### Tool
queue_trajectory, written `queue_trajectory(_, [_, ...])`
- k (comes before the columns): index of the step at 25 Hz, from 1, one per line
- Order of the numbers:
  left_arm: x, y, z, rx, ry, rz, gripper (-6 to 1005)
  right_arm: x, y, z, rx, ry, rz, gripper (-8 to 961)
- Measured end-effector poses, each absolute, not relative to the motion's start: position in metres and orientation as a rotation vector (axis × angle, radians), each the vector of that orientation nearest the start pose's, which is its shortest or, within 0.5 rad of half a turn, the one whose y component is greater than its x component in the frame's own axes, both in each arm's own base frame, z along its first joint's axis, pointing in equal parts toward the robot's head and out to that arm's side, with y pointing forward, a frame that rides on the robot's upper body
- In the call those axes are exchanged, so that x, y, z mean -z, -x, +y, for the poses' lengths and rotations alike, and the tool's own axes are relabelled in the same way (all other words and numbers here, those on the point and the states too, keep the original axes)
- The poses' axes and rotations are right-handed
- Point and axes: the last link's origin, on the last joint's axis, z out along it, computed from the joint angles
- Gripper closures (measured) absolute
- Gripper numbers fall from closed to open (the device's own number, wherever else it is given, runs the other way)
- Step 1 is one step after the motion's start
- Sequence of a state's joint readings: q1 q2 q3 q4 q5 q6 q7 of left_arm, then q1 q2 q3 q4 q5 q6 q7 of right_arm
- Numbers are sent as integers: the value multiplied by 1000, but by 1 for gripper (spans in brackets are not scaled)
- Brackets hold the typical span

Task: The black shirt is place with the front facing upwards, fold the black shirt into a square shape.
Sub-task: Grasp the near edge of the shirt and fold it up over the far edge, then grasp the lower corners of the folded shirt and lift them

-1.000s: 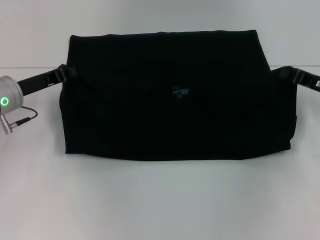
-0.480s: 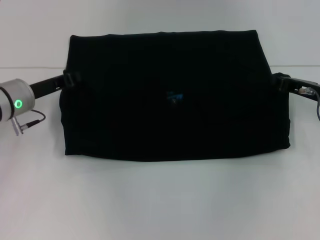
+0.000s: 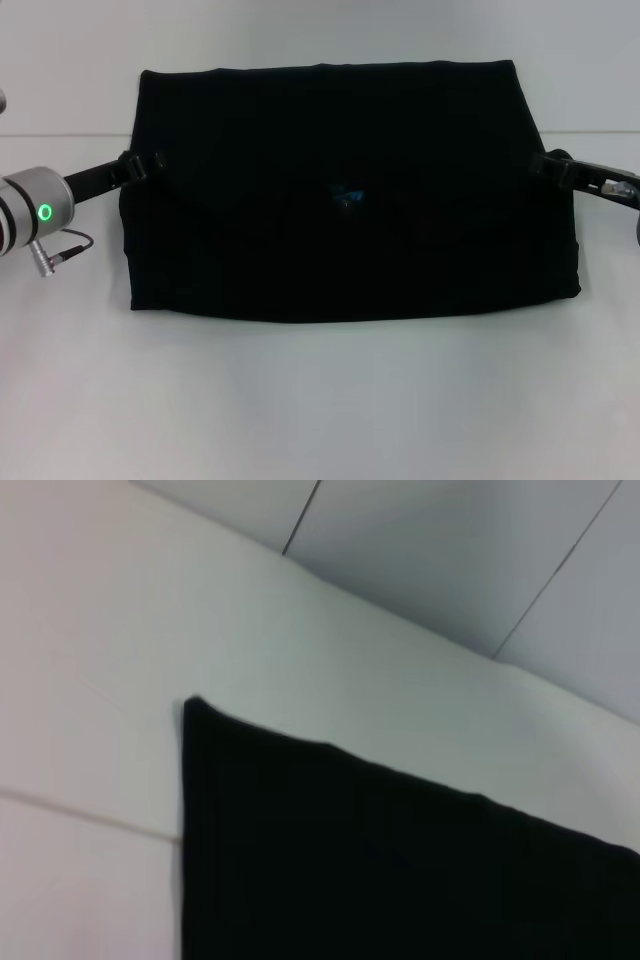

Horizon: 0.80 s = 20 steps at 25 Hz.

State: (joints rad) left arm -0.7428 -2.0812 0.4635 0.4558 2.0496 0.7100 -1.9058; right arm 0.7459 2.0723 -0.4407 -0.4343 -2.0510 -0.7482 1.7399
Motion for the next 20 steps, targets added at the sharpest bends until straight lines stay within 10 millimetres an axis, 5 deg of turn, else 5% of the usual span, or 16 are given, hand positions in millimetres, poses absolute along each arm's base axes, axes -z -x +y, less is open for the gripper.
queue_trajectory(7, [-23, 324, 424, 611, 1720, -1508, 668, -22, -316, 419, -679, 1819, 1305, 577])
queue_trajectory(8, [-24, 326, 422, 614, 1714, -1520, 620, -27, -321, 412, -734, 1800, 1303, 369])
queue_trajectory(14, [-44, 344, 400, 671, 1729, -1603, 353, -33, -328, 396, -781, 1844, 1254, 126])
queue_trajectory(20, [-64, 346, 384, 664, 1851, -1664, 348, -27, -320, 374, -774, 2081, 1033, 122])
